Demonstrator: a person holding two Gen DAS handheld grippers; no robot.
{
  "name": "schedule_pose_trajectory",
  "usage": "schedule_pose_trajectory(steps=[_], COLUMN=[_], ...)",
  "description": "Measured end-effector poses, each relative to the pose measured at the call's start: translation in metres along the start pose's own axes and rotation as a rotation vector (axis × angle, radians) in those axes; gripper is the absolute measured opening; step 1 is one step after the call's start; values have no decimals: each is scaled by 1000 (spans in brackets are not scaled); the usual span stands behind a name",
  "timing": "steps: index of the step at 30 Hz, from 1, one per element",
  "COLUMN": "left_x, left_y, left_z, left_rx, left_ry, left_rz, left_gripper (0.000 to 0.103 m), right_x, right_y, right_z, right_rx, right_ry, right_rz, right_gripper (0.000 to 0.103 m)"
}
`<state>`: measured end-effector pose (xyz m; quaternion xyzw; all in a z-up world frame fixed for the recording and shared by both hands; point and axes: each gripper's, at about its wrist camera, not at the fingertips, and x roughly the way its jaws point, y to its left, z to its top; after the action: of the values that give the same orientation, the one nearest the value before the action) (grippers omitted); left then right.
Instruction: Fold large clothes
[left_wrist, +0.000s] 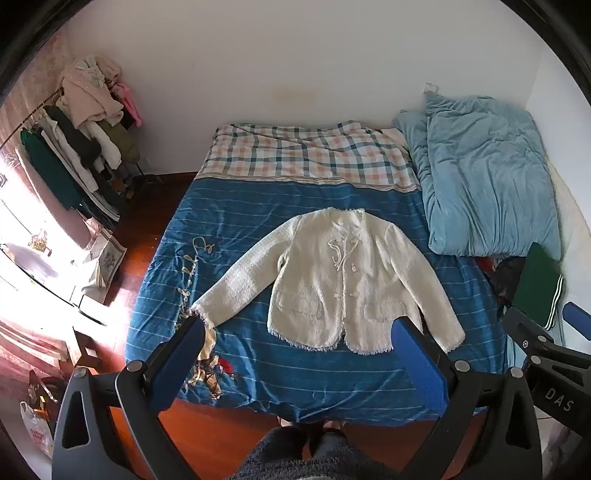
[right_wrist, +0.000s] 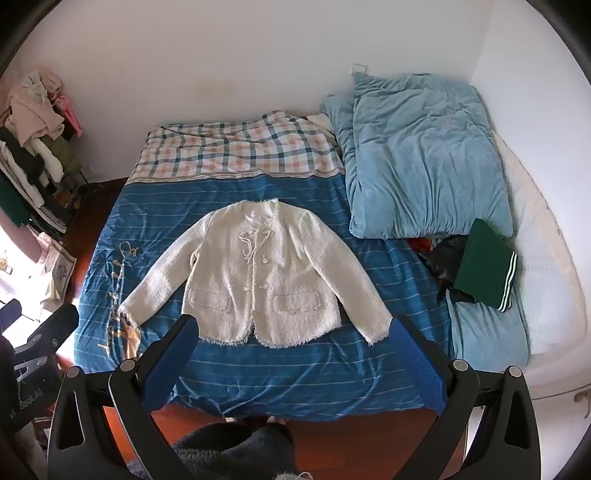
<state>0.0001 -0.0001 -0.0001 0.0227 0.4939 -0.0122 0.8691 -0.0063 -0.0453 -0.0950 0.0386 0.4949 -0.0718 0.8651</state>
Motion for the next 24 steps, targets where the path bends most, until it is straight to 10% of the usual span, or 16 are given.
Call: schedule_pose_trajectory(steps=[24], left_x=[-2], left_y=[-15], left_z=[-2], left_rx=[-2], left_ry=[7], left_rz=[-12], left_gripper=[103], right_x=[-1], right_y=[-3], right_z=[-1], right_rx=[-4], right_ry=[16], right_rz=[1], right_gripper=[103])
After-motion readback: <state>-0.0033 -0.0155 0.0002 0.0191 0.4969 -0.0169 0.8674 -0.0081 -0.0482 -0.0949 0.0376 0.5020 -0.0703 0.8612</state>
